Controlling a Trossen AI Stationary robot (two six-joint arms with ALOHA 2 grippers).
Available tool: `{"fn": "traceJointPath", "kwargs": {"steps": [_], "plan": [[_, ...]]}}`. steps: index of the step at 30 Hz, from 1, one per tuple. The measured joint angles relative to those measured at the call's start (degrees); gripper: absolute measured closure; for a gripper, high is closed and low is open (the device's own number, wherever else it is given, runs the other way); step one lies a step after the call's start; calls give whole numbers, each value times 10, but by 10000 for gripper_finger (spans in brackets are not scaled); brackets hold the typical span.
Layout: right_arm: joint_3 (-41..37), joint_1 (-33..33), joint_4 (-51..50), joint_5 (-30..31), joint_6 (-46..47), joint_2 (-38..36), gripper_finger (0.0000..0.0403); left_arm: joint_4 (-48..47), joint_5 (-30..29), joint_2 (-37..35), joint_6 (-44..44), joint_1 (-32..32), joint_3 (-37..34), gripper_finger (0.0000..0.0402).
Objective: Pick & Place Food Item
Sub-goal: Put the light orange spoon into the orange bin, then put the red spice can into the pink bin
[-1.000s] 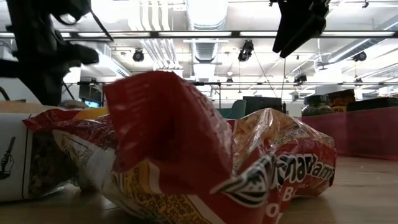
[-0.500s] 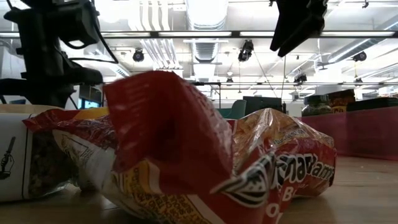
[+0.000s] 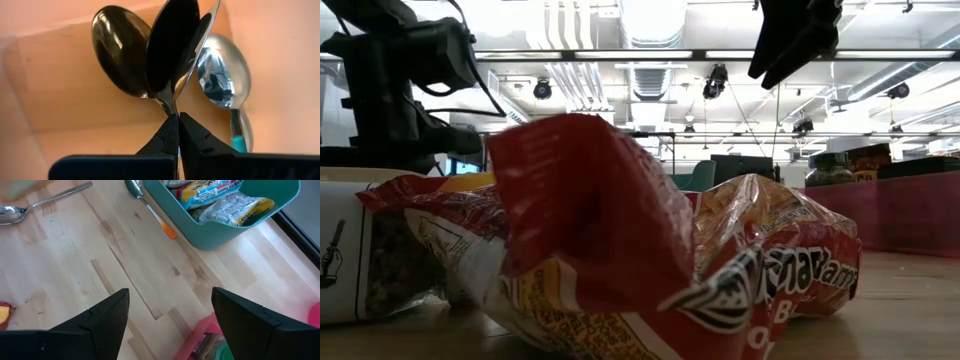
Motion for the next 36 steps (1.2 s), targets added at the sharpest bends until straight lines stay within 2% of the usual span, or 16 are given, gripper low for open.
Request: {"fn": "traceJointPath", "kwargs": {"steps": [16, 27, 33, 36], "plan": [[0, -2, 11, 2, 0, 0, 122, 8, 0, 0, -5, 0, -5, 396], [0, -2, 11, 1, 0, 0, 122, 8, 0, 0, -15, 0, -5, 312], [0, -1, 11, 1, 0, 0, 122, 8, 3, 0, -12, 0, -2, 288], [0, -1, 11, 1, -1, 0, 122, 8, 6, 0, 16, 0, 8, 282]]}}
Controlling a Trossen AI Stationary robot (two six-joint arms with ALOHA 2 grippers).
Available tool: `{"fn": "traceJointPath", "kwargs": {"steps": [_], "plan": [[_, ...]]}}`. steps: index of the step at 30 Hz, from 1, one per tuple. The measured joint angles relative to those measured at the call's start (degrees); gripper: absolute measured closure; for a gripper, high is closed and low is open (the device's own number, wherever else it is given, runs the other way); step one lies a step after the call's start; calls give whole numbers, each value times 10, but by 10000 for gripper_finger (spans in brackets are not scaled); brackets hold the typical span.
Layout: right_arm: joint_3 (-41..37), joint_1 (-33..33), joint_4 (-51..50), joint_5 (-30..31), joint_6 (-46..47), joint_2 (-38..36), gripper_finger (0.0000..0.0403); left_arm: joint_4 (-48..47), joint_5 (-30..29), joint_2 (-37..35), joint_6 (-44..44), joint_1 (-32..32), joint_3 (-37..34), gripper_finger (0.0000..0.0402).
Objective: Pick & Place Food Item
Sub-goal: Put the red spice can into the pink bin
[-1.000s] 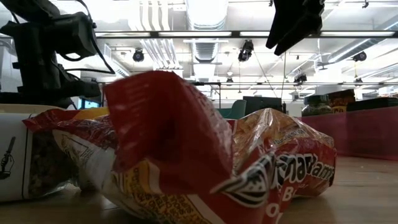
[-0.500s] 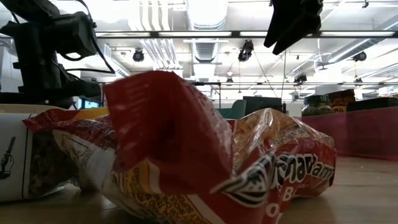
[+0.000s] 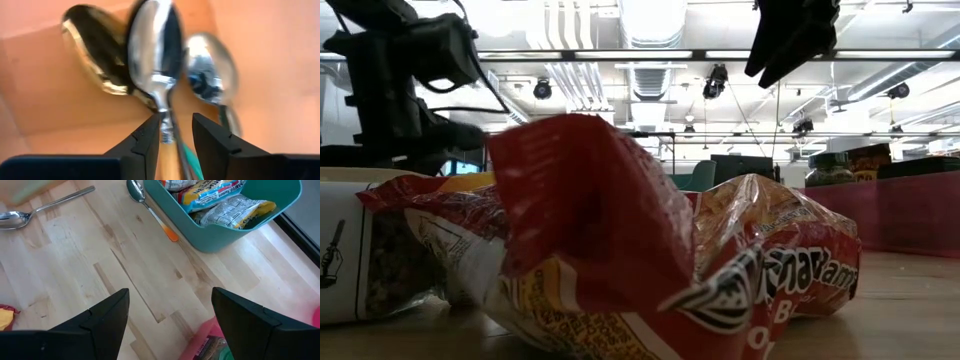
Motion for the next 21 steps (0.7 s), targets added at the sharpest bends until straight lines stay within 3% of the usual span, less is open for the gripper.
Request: {"fn": "traceJointPath", "kwargs": {"steps": [7, 15, 21], "plan": [[0, 0, 0, -1, -2, 0, 122, -1, 19, 0, 142, 0, 51, 281], [0, 0, -2, -1, -12, 0, 122, -2, 164, 0, 346, -12, 119, 281], [0, 0, -3, -1, -12, 0, 122, -6, 246, 0, 457, -79, 150, 281]]}}
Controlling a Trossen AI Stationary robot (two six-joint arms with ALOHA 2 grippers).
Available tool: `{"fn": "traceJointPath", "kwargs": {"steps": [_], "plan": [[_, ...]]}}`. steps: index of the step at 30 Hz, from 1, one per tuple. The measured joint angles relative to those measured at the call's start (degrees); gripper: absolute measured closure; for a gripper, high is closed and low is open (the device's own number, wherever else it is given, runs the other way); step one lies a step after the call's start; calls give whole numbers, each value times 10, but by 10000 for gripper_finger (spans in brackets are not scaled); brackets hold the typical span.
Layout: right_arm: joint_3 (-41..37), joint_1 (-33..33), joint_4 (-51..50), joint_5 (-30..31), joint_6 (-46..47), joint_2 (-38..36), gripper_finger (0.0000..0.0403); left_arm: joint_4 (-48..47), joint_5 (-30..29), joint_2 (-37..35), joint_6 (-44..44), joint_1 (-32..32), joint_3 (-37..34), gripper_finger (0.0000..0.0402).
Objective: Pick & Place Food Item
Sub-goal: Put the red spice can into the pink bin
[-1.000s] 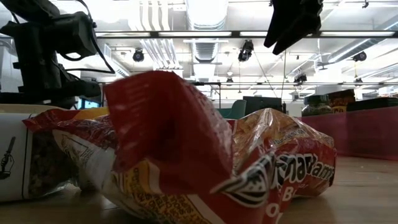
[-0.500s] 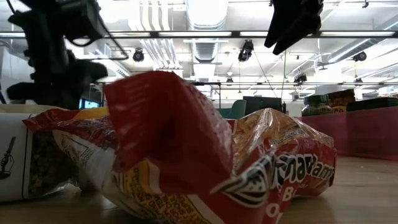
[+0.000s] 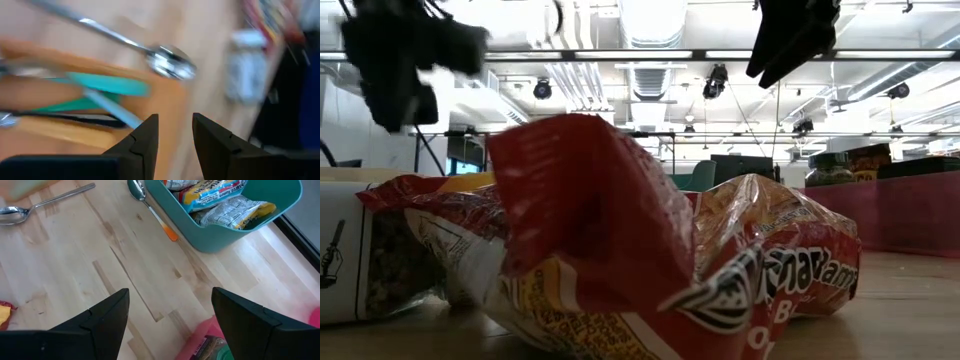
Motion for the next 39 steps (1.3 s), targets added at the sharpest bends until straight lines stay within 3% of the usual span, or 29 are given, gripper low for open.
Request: {"fn": "traceJointPath", "kwargs": {"steps": [7, 15, 27, 32, 39], "plan": [[-16, 0, 1, 0, 0, 0, 122, 7, -18, 0, 53, -147, 41, 281], [-39, 0, 0, -6, 1, 0, 122, 51, -39, 0, -79, -277, 47, 281], [-39, 0, 1, -9, 25, 0, 122, 122, -73, 9, -127, -295, 47, 276], [-39, 0, 1, -18, 31, 0, 122, 197, -63, 52, -140, -298, 50, 229], [-39, 0, 1, -19, 36, 0, 122, 171, -26, 127, -90, -324, 114, 157]]}}
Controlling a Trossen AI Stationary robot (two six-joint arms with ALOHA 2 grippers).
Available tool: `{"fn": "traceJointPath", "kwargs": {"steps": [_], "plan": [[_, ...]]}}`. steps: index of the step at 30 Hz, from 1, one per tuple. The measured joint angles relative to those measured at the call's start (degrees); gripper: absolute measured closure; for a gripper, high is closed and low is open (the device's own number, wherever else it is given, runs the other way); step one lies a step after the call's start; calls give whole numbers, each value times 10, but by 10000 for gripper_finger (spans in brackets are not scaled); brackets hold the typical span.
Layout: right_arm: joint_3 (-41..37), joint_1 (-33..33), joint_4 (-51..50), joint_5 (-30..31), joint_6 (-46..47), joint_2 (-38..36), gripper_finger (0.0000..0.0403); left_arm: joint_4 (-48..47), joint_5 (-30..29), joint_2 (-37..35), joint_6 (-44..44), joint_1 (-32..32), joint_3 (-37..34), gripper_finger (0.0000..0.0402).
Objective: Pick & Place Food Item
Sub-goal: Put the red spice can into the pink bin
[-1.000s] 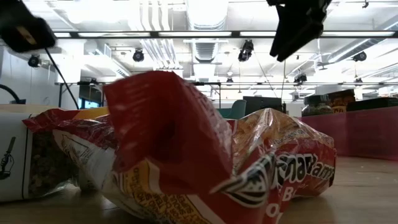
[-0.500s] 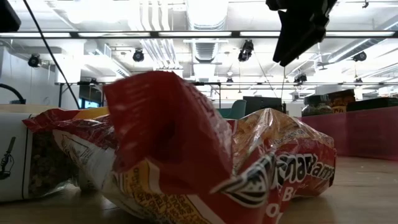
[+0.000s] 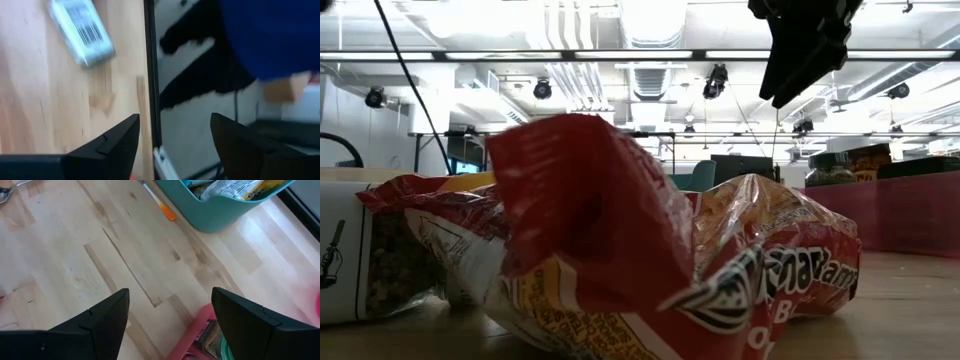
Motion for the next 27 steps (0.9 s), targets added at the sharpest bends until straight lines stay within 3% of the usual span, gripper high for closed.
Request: {"fn": "traceJointPath", "kwargs": {"steps": [9, 12, 18, 27], "plan": [[0, 0, 0, 0, -3, 0, 122, -104, 10, 73, 17, -99, 68, 163], [0, 0, 0, 0, -3, 0, 122, -138, 9, 88, -28, -125, 73, 176], [0, 0, 0, 0, -4, 0, 122, -227, 9, 87, -187, -132, 65, 217], [0, 0, 0, 0, -10, 0, 122, -234, 9, 86, -193, -133, 65, 262]]}}
